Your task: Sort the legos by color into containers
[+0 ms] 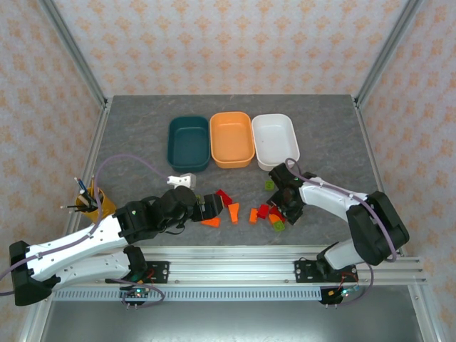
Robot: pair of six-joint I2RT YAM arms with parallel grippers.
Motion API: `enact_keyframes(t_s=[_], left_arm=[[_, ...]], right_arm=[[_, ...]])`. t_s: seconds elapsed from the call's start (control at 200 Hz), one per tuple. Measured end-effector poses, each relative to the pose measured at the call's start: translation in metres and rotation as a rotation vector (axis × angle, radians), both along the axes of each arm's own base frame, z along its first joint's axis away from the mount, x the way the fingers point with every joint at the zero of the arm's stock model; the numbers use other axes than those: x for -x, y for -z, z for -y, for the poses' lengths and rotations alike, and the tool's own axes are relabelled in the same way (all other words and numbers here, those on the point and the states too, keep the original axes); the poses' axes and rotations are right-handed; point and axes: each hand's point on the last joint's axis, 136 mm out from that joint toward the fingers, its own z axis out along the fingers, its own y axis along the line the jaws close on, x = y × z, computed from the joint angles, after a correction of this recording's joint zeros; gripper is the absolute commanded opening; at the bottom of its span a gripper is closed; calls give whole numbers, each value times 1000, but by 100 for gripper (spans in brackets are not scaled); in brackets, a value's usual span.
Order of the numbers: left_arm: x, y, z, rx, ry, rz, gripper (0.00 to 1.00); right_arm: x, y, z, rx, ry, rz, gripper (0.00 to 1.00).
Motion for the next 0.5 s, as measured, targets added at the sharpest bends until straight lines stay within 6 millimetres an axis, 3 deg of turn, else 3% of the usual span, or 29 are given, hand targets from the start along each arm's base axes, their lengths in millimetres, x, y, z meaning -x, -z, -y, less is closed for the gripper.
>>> enact_keyframes(t_s=[0.155, 0.26, 0.39, 0.5], left_arm=[[0, 0, 0, 0, 1, 0, 98], [-3, 1, -1, 1, -9, -6, 99], [-11, 0, -4, 5, -32, -21, 99], [-30, -20, -6, 34, -72, -3, 99]], right_arm=[[-1, -2, -2, 2, -6, 4, 63], [-6, -14, -5, 5, -15, 23, 62], [-34, -58, -12, 6, -44, 130, 62], [-69, -110, -20, -3, -77, 269, 62]])
